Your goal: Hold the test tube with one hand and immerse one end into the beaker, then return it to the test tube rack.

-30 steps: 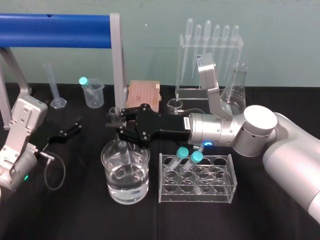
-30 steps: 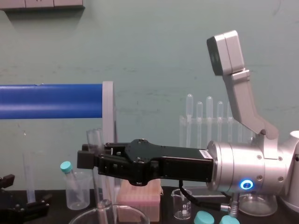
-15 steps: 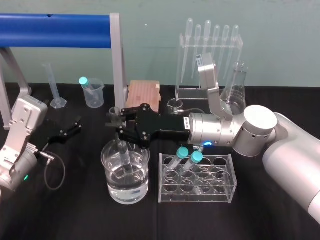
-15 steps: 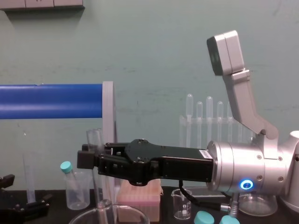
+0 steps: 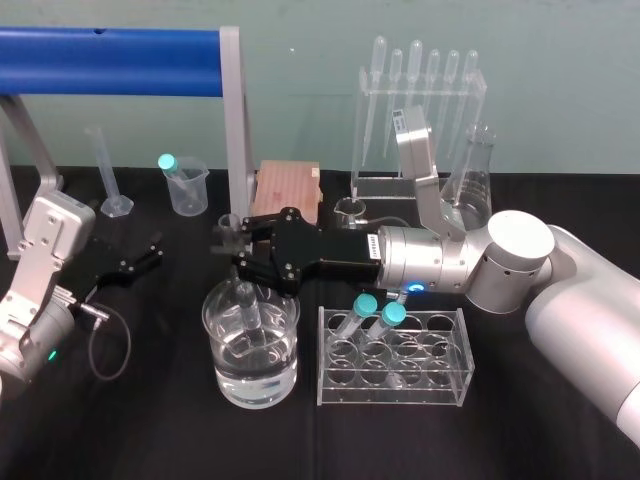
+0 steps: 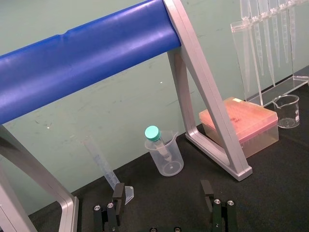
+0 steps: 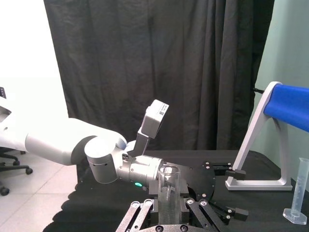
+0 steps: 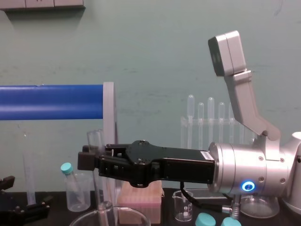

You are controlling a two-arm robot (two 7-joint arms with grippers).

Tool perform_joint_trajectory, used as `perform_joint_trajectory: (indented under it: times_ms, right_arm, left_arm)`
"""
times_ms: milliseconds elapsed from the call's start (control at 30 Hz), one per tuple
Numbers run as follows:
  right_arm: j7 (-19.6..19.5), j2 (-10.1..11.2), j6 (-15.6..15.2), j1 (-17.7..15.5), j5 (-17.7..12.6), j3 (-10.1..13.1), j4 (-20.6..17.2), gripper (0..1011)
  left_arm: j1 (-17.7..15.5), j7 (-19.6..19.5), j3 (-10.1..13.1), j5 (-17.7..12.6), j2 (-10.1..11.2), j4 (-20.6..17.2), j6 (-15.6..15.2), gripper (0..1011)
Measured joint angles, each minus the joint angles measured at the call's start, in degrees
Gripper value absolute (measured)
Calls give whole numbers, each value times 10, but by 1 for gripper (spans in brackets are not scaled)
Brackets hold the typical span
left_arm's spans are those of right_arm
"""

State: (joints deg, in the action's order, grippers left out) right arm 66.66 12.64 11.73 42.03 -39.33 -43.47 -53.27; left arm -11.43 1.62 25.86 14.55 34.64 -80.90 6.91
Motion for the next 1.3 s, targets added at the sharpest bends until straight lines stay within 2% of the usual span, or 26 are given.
perform_joint_trajectory:
  times_ms: [1300]
  right_arm:
    - [0, 0, 0, 0, 0, 0, 0, 226]
  left_arm:
    - [0, 0, 0, 0, 0, 0, 0, 1000]
